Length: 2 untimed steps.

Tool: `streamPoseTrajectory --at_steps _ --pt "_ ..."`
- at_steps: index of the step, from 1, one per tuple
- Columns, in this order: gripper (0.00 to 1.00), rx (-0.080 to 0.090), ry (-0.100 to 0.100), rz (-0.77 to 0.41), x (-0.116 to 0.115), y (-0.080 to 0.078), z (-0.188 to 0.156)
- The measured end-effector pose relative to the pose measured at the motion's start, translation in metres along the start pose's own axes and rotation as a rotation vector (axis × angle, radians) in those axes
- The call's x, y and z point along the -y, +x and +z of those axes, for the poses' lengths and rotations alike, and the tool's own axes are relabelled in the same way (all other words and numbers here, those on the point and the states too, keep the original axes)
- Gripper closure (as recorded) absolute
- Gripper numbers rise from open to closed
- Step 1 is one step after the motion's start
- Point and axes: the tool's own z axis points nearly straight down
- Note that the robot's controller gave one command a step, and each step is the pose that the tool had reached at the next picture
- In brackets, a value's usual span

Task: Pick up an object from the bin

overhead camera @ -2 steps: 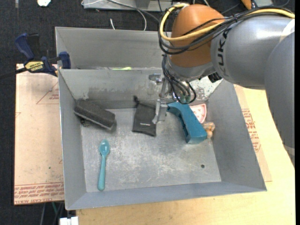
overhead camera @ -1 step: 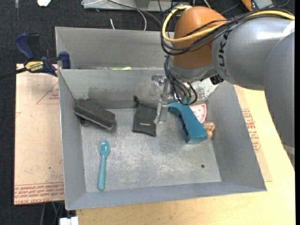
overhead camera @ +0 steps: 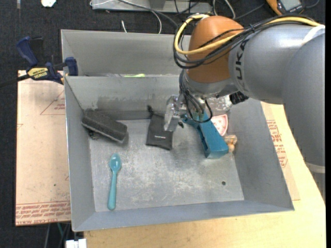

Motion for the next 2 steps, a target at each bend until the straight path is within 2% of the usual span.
streamPoseTrajectory --at_steps 1,2 --pt "1.00 0.000 0.000 0.000 0.000 0.000 0.000" --pt "0.00 0.001 -0.002 0.038 -0.014 0.019 0.008"
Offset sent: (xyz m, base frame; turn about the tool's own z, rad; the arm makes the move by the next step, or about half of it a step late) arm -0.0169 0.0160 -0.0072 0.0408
